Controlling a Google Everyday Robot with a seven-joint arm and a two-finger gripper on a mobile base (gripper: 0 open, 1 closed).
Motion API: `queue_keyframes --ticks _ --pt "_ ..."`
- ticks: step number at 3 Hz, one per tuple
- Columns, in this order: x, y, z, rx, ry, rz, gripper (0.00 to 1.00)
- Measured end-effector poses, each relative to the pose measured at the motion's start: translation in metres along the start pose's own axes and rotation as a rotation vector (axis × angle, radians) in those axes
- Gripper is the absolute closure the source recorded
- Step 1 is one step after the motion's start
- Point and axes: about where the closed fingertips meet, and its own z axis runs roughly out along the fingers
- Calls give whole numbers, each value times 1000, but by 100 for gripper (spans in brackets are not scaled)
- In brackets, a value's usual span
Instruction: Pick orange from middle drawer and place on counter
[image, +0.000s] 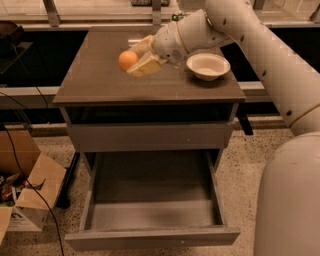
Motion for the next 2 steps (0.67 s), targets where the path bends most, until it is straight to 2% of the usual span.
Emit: queue_keyframes --ticks 1,2 --pt "11 -38 -2 98 -25 46 100" --pt "37 -70 -2 183 -22 122 100"
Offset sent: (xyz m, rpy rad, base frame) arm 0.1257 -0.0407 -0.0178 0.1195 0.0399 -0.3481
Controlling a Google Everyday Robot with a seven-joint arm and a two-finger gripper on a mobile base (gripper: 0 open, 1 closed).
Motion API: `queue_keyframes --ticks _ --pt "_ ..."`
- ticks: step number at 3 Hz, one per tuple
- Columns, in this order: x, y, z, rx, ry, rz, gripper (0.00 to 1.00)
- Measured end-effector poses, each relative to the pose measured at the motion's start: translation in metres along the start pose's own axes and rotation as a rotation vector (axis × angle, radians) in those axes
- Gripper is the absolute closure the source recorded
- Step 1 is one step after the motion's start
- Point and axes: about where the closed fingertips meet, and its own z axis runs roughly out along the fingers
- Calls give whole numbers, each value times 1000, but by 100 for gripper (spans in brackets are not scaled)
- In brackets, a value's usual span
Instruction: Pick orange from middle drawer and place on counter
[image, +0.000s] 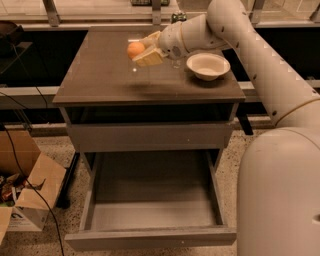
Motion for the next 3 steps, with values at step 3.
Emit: queue_keyframes --ticks 3 --pt "83 -47 1 147 157 222 85"
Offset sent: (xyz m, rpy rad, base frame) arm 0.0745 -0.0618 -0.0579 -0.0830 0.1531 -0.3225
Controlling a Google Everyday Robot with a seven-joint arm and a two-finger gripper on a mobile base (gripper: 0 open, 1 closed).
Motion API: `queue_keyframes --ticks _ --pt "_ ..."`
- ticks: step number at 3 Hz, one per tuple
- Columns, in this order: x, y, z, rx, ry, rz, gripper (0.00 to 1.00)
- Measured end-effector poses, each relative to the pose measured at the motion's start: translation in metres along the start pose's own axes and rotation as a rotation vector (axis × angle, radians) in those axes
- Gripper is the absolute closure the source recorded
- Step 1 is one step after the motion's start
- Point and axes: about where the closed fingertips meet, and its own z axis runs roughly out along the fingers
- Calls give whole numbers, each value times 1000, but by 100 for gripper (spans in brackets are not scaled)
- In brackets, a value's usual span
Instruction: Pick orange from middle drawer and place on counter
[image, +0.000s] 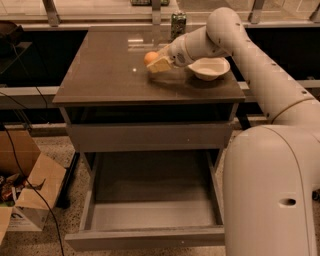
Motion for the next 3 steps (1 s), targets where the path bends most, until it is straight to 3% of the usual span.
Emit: queue_keyframes --ticks 1,3 --pt "11 -5 0 20 7 55 62" --pt "11 -5 1 21 7 57 15"
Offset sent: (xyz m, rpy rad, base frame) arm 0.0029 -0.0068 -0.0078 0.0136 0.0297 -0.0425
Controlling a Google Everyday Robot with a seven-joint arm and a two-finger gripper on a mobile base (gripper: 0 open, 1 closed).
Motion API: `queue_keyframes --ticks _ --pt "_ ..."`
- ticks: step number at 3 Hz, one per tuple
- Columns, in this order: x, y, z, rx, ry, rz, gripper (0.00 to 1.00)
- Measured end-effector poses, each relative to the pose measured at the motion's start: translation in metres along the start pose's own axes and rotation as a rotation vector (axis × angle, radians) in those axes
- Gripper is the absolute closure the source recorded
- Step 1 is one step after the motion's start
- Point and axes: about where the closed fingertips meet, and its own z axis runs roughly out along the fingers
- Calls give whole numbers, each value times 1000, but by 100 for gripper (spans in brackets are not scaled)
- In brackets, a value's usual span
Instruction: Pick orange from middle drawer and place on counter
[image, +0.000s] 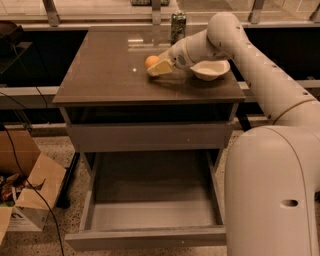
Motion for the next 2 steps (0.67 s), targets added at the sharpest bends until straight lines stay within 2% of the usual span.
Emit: queue_keyframes --ticks 1,2 --pt "0 0 0 0 0 0 0" --pt "0 0 0 0 0 0 0"
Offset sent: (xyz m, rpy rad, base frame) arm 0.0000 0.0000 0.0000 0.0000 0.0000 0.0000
